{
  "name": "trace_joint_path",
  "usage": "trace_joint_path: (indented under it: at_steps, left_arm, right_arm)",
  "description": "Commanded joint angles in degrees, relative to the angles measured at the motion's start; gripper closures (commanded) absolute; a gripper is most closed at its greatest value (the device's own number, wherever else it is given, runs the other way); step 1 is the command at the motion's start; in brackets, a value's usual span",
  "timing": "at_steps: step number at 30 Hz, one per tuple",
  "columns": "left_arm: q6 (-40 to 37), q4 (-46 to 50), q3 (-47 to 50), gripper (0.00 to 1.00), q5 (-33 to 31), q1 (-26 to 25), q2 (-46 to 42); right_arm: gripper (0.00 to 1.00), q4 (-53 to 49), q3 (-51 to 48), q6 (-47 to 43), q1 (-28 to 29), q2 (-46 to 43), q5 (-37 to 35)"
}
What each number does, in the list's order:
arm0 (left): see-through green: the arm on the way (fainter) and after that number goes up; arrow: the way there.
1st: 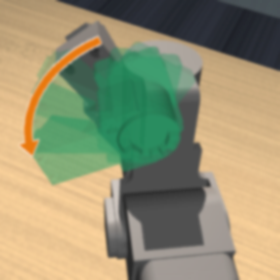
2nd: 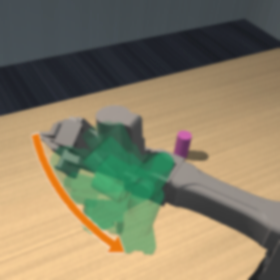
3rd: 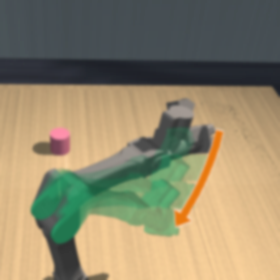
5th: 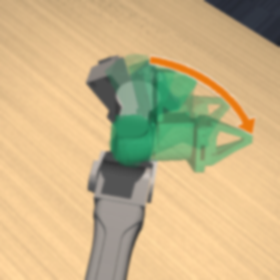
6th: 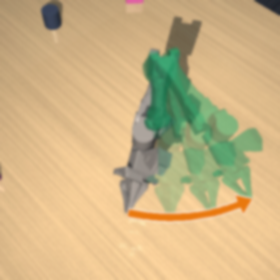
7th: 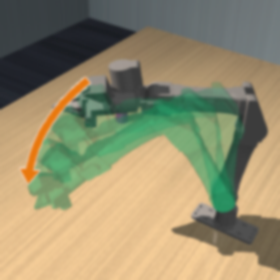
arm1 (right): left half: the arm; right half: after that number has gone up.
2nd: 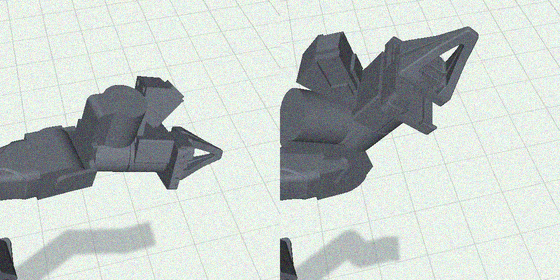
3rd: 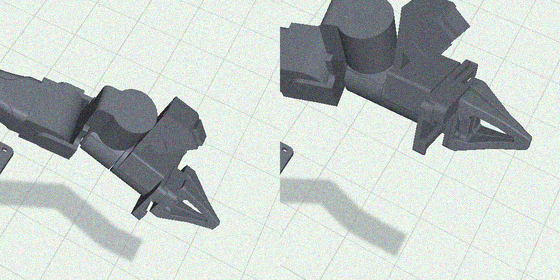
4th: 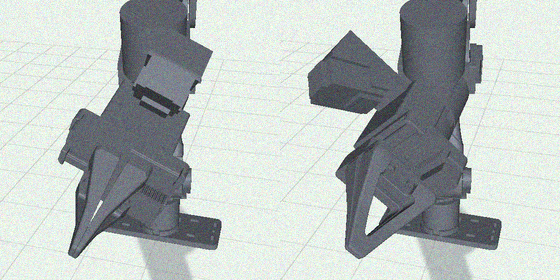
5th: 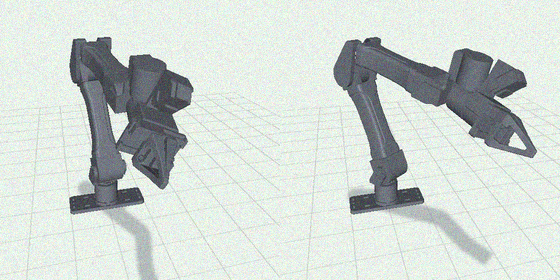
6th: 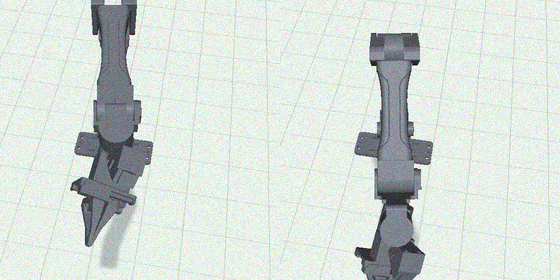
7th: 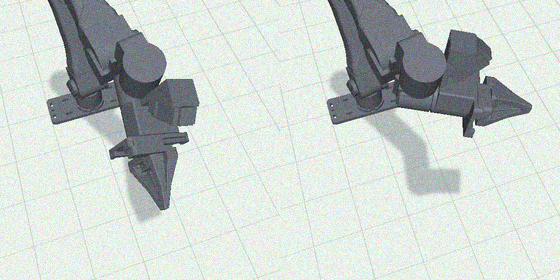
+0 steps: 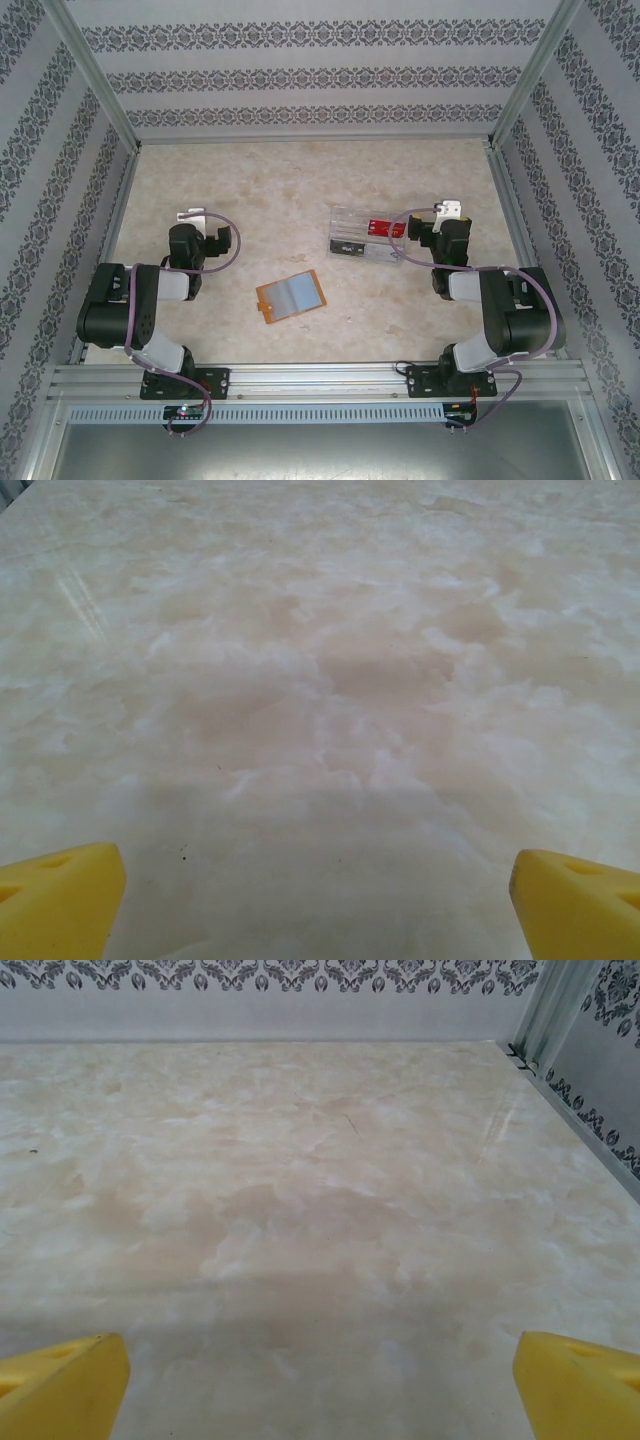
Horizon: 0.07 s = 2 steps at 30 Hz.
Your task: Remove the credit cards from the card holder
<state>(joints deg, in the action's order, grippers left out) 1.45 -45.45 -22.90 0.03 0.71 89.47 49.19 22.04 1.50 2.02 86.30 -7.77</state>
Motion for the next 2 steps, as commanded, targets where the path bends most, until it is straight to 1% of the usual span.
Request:
trace_joint_path:
  at_steps: [1,2]
  left_arm:
    - [-1.3,-1.3,-1.2,0.01,1.1,-0.6,-0.1]
    - [-1.3,-1.4,-1.1,0.01,1.2,-0.5,-0.1]
  right_arm:
    - [0.02,1.7,0.0,0.0,0.0,-0.1,2.5]
    - [0.02,1.5,0.1,0.1,-0.3,-0.2,3.0]
